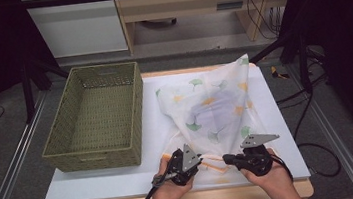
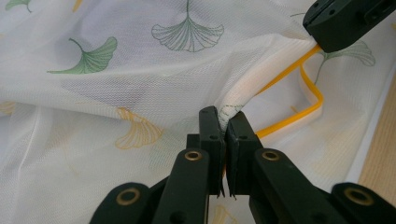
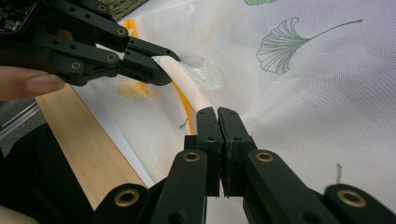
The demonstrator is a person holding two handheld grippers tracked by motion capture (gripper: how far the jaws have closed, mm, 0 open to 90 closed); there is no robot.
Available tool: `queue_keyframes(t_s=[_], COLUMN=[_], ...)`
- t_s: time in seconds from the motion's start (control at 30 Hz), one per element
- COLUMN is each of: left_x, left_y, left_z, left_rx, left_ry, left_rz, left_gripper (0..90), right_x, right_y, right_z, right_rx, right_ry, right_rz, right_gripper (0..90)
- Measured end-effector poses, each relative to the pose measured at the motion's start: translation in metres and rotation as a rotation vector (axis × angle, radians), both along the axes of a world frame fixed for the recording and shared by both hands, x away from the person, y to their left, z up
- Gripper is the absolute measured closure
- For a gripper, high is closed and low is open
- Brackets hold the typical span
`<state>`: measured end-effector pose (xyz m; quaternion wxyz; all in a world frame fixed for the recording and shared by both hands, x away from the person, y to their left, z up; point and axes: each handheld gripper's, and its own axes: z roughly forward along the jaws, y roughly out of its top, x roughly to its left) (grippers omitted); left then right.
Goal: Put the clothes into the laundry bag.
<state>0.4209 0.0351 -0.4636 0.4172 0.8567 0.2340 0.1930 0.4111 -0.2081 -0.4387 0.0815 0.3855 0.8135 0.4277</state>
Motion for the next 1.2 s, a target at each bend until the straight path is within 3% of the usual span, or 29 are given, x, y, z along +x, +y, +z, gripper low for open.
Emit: queue_keyframes(t_s=[0.37, 0.5, 0.83, 0.93, 1.2], left_x=[-0.005, -0.005, -0.009, -0.012, -0.014], left_y=[-0.005, -0.007, -0.004, -0.002, 0.01], left_z=[-0.011, -0.015, -0.014, -0.011, 0.001], left_rx=[0.048, 0.066, 0.024, 0.017, -0.041], left_ry=[0.055, 0.076, 0.076, 0.058, 0.036], left_rz=[-0.038, -0.047, -0.046, -0.046, 0.022], left_gripper=[86.4, 85.3, 68.8, 64.1, 45.9], right_x=[-0.005, -0.004, -0.001, 0.0, 0.0], right_y=[-0.003, -0.002, -0.003, -0.003, -0.002], right_z=[-0.011, -0.017, -0.022, -0.023, -0.024], right_rx=[-0.026, -0.06, -0.05, -0.05, -0.042], right_ry=[0.043, 0.055, 0.073, 0.074, 0.081], right_rz=[0.011, 0.013, 0.009, 0.007, 0.001], right_gripper=[88.5, 88.3, 88.1, 87.4, 87.3])
